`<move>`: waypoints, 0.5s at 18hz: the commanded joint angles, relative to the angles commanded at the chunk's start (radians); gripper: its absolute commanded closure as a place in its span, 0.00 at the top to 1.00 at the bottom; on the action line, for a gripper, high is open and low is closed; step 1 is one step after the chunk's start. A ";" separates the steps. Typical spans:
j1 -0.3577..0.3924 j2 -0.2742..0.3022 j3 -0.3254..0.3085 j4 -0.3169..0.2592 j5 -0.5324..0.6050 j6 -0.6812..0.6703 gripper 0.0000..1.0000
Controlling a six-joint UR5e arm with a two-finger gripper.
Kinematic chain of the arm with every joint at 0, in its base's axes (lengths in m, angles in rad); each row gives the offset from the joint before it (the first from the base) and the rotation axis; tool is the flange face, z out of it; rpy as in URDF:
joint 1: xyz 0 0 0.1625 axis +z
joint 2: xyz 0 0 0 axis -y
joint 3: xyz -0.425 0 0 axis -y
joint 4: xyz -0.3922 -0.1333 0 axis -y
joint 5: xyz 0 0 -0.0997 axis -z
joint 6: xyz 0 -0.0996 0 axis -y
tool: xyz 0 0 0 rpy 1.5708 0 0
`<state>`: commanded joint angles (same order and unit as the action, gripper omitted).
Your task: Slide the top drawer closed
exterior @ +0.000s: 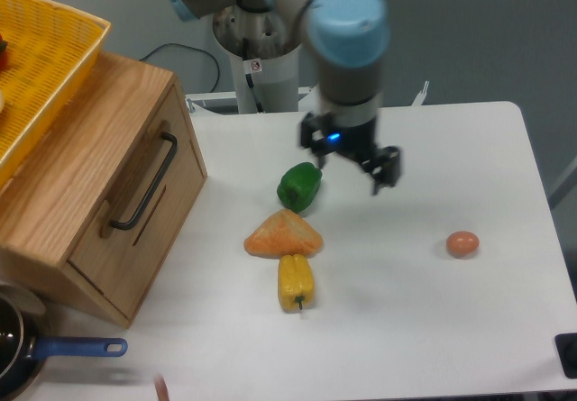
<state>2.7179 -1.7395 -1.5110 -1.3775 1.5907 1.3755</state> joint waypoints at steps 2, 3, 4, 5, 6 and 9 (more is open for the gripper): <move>0.061 0.003 -0.002 -0.021 0.000 0.107 1.00; 0.087 0.008 -0.002 -0.035 0.002 0.153 1.00; 0.112 0.011 -0.003 -0.050 0.000 0.190 1.00; 0.126 0.012 -0.003 -0.061 0.000 0.223 1.00; 0.138 0.020 -0.003 -0.067 0.002 0.264 1.00; 0.204 0.044 -0.023 -0.107 0.000 0.500 1.00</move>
<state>2.9220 -1.6952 -1.5339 -1.4848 1.5907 1.8751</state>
